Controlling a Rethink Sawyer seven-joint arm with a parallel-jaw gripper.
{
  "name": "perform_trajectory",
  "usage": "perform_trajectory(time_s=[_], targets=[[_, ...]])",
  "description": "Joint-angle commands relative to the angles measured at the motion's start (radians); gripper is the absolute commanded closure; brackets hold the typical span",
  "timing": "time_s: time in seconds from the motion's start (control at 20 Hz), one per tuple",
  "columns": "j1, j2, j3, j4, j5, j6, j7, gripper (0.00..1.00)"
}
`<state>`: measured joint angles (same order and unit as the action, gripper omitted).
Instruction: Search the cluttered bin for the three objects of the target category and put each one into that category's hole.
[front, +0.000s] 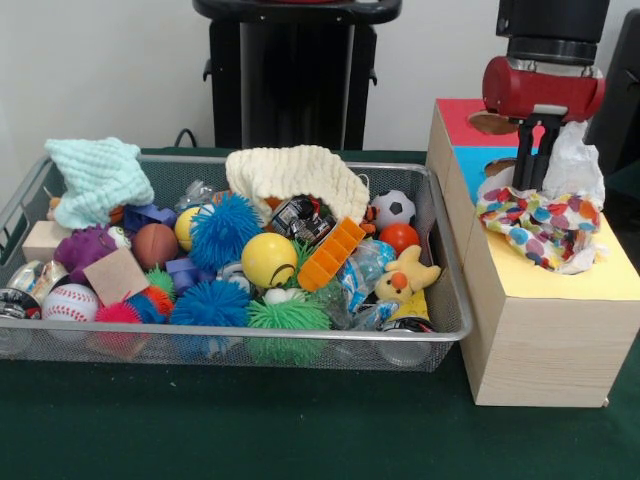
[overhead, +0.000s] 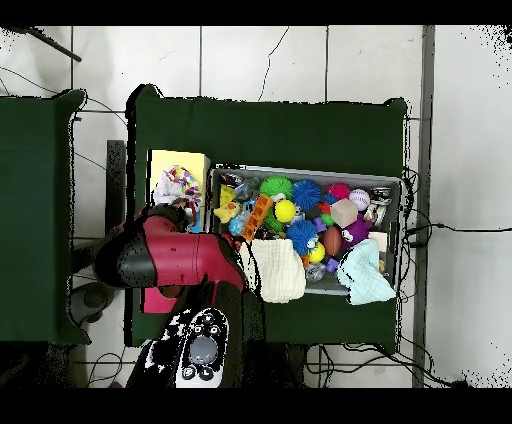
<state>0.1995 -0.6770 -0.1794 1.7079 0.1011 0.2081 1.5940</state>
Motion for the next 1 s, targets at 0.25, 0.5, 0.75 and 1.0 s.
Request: perform_trajectory(time_s=[0.25, 0.5, 0.75, 1.0], targets=[[0.005, -0.003, 0.059, 0.001, 0.042, 0.06, 0.203, 1.0], [0.018, 0.003, 0.051, -0.035, 0.053, 0.088, 0.204, 1.0], [0.033, 0.021, 0.042, -0.093, 0.074, 0.107, 0.207, 1.0], [0.047, 0.015, 0.027, -0.102, 0.094, 0.133, 0.217, 1.0]])
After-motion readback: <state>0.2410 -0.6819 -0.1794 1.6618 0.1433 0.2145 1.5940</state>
